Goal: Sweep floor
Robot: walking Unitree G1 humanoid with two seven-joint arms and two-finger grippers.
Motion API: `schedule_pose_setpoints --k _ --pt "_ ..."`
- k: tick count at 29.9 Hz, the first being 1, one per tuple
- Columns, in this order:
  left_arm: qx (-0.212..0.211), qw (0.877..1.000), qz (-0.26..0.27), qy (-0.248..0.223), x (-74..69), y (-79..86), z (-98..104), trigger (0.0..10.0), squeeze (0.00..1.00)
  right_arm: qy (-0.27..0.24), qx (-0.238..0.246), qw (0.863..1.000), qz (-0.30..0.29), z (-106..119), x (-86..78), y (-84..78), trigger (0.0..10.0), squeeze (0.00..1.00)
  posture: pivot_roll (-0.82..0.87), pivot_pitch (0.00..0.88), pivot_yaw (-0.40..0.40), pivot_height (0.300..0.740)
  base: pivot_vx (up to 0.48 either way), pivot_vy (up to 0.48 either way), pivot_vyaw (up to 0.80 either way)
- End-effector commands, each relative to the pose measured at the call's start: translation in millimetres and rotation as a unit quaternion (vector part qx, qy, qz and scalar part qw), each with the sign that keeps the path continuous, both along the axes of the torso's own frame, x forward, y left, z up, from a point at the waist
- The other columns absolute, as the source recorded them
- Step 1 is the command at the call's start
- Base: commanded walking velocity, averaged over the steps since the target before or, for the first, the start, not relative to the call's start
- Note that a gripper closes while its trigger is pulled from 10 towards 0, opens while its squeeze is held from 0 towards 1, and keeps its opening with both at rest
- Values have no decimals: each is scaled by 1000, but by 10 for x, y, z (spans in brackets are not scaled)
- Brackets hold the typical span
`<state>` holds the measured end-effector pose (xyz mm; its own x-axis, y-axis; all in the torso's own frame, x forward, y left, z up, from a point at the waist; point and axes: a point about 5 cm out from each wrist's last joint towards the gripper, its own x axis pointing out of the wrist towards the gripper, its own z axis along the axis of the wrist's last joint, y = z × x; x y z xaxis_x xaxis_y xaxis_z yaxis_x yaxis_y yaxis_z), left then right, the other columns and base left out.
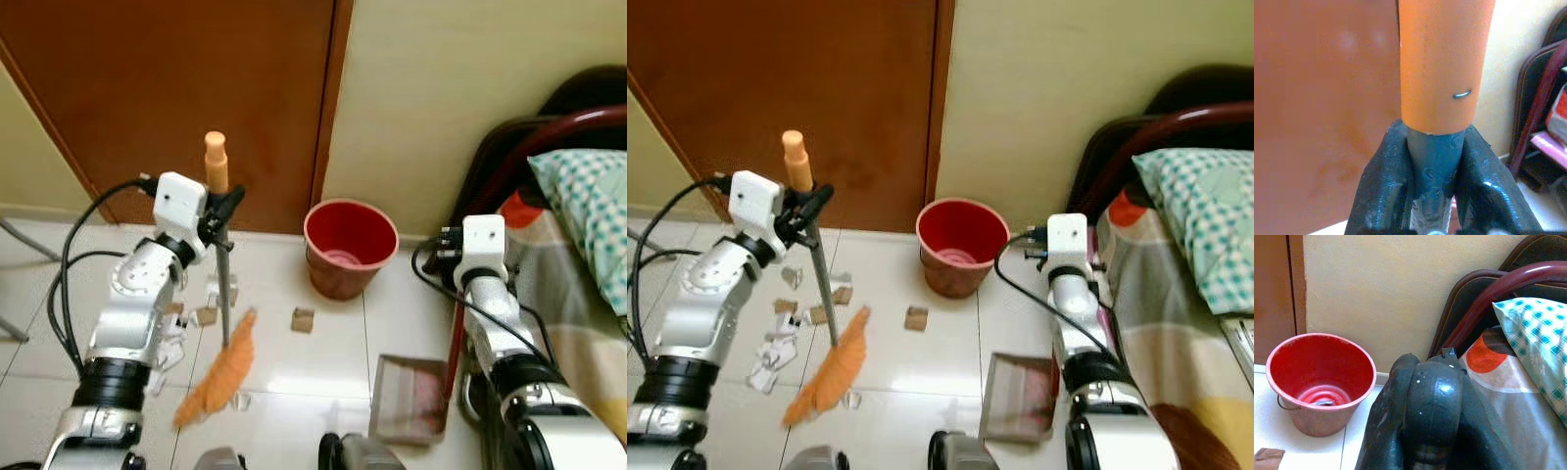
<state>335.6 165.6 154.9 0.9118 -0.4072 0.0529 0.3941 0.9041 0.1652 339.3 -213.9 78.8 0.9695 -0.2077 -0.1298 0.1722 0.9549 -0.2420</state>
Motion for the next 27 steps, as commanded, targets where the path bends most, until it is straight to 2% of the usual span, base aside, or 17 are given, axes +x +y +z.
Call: schedule_pose_setpoints --k 1,3,7,10,13,14,18,21,27 --pt "3 1000 -6 -10 20 -56 2 10000 0 -4 4 1000 -2 10 12 18 10000 0 21 106 -60 740 0 0 0" --pt "4 1000 -19 6 18 -121 -77 10000 0 -3 11 1000 0 3 21 60 10000 0 19 107 -59 740 0 0 0" --pt "-40 998 -48 30 -30 -315 -144 10000 0 -1 30 1000 8 3 56 182 10000 0 19 109 -57 740 0 0 0" --pt "-89 995 -46 23 -21 -517 -124 10000 0 0 47 999 22 10 97 354 10000 0 19 109 -57 740 0 0 0" --pt "-118 993 -21 0 31 -596 -40 10000 0 2 60 998 32 14 118 464 10000 0 28 115 -60 740 0 0 0" --pt "-118 993 -21 0 31 -596 -40 10000 0 2 60 998 32 14 118 464 10000 0 28 115 -60 740 0 0 0" --pt "-169 985 28 -21 95 -561 77 10000 0 12 82 996 43 1 139 586 10000 0 23 117 -56 740 0 0 0" --pt "-178 983 40 -26 111 -535 101 10000 0 15 84 995 47 -2 143 615 10000 0 23 117 -56 740 0 0 0" --pt "-241 963 103 -69 195 -273 372 10000 0 40 103 991 69 -87 113 782 10000 0 29 116 -56 740 0 0 0"
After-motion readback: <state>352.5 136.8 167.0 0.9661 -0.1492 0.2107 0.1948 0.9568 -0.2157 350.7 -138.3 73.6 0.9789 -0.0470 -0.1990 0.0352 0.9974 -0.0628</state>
